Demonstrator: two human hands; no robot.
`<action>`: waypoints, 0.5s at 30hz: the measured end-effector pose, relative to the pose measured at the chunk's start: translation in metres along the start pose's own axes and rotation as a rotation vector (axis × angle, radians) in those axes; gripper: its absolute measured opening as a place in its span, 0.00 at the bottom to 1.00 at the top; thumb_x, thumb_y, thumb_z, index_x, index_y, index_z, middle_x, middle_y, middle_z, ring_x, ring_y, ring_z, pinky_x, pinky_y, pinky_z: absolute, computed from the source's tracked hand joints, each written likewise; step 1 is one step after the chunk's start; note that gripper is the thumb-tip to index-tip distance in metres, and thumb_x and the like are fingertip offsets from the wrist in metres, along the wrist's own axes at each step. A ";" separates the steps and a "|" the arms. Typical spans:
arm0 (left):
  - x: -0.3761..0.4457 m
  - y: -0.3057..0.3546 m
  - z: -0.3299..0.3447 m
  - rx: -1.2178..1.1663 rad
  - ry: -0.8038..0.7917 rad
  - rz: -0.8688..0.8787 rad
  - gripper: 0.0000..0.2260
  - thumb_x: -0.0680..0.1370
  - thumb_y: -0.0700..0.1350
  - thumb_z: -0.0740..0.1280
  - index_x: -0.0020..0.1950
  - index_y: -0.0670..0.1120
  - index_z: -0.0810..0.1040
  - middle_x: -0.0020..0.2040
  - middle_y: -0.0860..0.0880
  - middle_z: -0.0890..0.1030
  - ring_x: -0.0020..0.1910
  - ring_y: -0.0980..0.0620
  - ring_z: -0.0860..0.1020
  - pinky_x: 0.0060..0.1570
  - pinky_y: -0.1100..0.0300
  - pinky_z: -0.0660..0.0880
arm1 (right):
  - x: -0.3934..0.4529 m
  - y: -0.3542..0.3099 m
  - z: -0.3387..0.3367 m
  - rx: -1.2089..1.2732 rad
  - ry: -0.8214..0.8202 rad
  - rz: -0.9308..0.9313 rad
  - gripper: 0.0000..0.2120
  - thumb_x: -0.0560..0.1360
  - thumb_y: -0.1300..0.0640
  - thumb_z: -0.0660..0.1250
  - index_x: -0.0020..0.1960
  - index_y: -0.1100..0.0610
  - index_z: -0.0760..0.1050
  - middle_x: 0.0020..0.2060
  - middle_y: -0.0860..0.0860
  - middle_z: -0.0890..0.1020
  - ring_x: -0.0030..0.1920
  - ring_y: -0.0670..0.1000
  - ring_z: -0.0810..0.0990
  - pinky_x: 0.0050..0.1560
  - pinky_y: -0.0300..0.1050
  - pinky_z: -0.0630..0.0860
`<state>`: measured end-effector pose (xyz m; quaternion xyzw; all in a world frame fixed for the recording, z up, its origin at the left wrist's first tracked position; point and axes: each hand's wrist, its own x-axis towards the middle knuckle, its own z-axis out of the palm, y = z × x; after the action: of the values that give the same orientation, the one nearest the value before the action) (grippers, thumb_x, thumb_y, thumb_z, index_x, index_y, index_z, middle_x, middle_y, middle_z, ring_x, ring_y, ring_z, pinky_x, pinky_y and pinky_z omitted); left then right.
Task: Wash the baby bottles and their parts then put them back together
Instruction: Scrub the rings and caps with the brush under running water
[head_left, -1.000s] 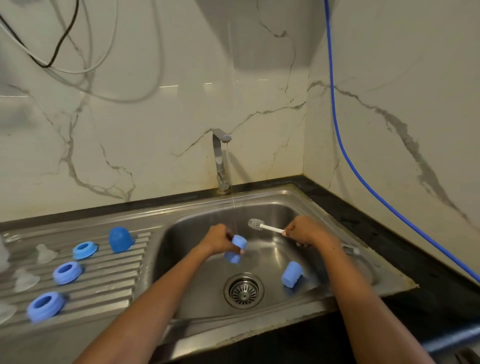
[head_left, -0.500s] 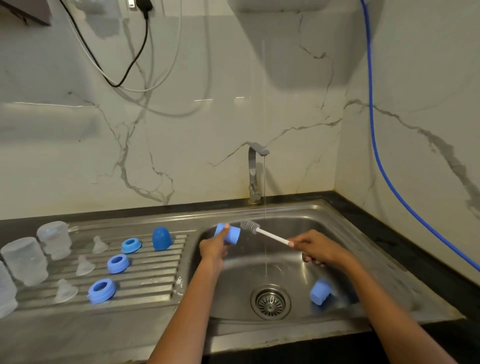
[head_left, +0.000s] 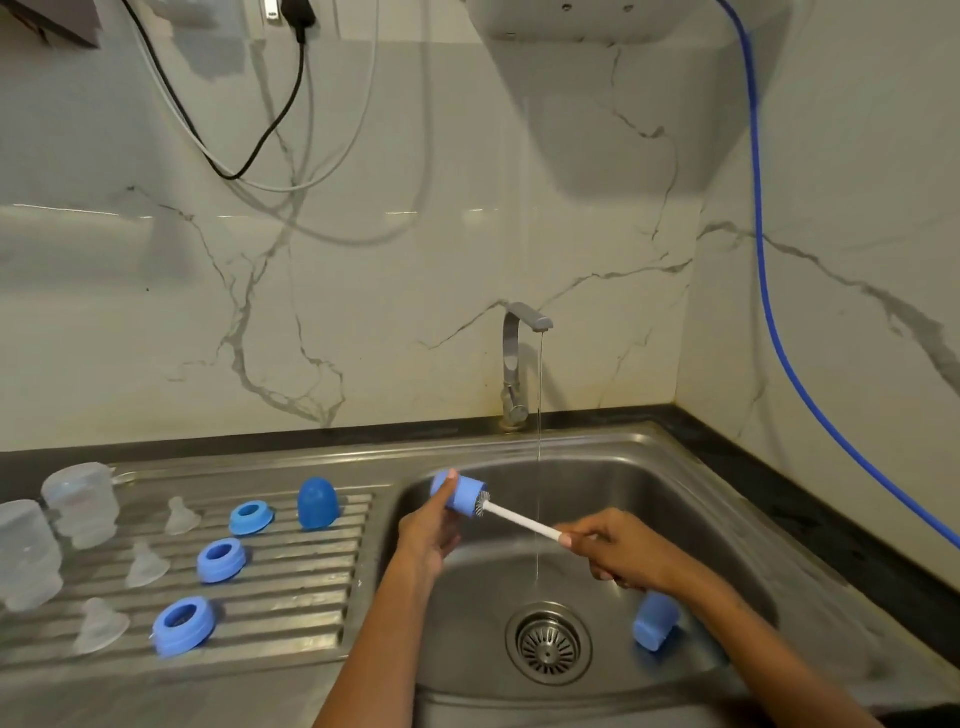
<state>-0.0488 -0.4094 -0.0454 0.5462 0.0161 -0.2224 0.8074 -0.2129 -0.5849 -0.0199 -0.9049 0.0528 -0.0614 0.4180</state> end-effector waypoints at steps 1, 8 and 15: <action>-0.001 -0.001 0.002 -0.004 -0.027 0.001 0.22 0.73 0.48 0.72 0.62 0.38 0.75 0.56 0.39 0.80 0.56 0.44 0.78 0.61 0.50 0.71 | 0.000 -0.001 0.004 -0.036 0.031 -0.014 0.12 0.79 0.48 0.63 0.61 0.41 0.77 0.28 0.46 0.78 0.27 0.42 0.72 0.30 0.37 0.70; -0.001 0.006 0.007 -0.135 -0.175 0.026 0.09 0.75 0.44 0.69 0.53 0.43 0.76 0.50 0.41 0.82 0.43 0.48 0.79 0.56 0.48 0.73 | -0.003 -0.020 0.019 0.162 -0.068 0.000 0.15 0.81 0.52 0.60 0.62 0.34 0.72 0.26 0.44 0.70 0.23 0.40 0.65 0.24 0.35 0.62; -0.002 0.011 0.007 -0.345 -0.375 -0.022 0.15 0.80 0.50 0.55 0.62 0.44 0.71 0.55 0.39 0.80 0.54 0.43 0.77 0.64 0.38 0.62 | 0.000 -0.016 0.015 0.003 0.030 0.042 0.16 0.81 0.51 0.60 0.67 0.39 0.72 0.27 0.44 0.72 0.25 0.41 0.68 0.25 0.37 0.65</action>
<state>-0.0481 -0.4115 -0.0328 0.3493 -0.0903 -0.3225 0.8751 -0.2100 -0.5629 -0.0174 -0.9020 0.0779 -0.0665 0.4195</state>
